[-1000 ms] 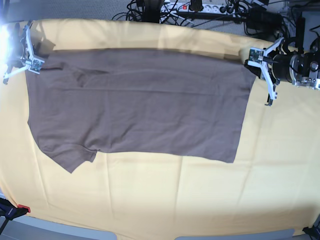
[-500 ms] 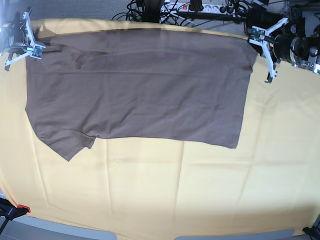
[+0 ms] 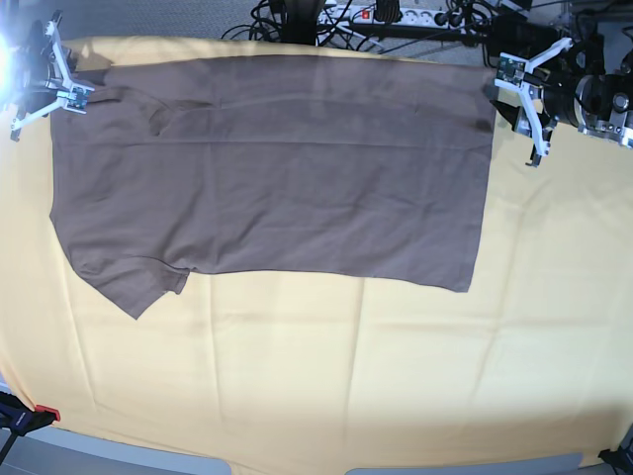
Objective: Fold the T-shirt properly
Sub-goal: 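Pull the shoulder edge taut with both grippers, then release, then move both grippers to the hem corners of the shirt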
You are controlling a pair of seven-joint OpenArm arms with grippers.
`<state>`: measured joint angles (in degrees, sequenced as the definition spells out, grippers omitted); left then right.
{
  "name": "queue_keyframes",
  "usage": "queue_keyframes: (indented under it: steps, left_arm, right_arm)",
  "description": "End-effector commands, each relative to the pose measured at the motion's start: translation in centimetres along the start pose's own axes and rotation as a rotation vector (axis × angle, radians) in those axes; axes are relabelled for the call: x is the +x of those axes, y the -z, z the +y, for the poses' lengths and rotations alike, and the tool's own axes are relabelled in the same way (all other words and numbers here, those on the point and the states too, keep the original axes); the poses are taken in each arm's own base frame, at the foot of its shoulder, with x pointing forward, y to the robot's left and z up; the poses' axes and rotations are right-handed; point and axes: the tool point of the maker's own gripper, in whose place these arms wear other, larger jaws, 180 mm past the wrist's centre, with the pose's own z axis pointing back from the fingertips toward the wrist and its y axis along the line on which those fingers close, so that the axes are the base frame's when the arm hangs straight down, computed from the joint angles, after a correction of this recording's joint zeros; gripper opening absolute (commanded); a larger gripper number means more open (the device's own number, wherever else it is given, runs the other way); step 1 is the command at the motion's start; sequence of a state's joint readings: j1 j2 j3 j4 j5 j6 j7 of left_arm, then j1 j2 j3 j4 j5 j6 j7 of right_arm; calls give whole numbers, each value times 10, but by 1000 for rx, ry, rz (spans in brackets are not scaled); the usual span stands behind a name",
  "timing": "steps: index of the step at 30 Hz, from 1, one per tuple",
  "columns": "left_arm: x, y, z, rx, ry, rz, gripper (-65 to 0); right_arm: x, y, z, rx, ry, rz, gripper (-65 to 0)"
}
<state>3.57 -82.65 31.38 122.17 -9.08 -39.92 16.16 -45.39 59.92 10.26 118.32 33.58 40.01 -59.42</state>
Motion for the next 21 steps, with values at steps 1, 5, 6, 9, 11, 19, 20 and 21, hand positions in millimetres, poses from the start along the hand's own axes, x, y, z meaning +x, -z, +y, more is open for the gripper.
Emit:
queue_keyframes:
  steps: [1,5,6,9,11,19,20,21]
  left_arm:
    - [1,-9,8,20,15,12,-331]
    - [2,-19,25,68,-1,21,-331]
    - [4,-21,29,80,-5,16,-331]
    - [8,-28,40,110,-12,0,-331]
    - [7,-30,45,125,-4,4,-331]
    - [8,-31,46,127,-8,-1,-331]
    - [8,-31,46,127,-8,-1,-331]
    - [8,-31,46,127,-8,-1,-331]
  right_arm:
    - [4,-8,-6,-15,-21,0,-450]
    - [13,-17,6,16,-46,-2,-367]
    - [15,-19,8,17,-54,1,-317]
    - [17,-21,10,22,-60,-4,-231]
    - [17,-21,9,20,-61,-2,-230]
    - [13,-33,-4,-28,-68,31,-230]
    - [16,-37,-7,-38,-62,13,-230]
    - [19,-42,-12,-54,-57,-3,-230]
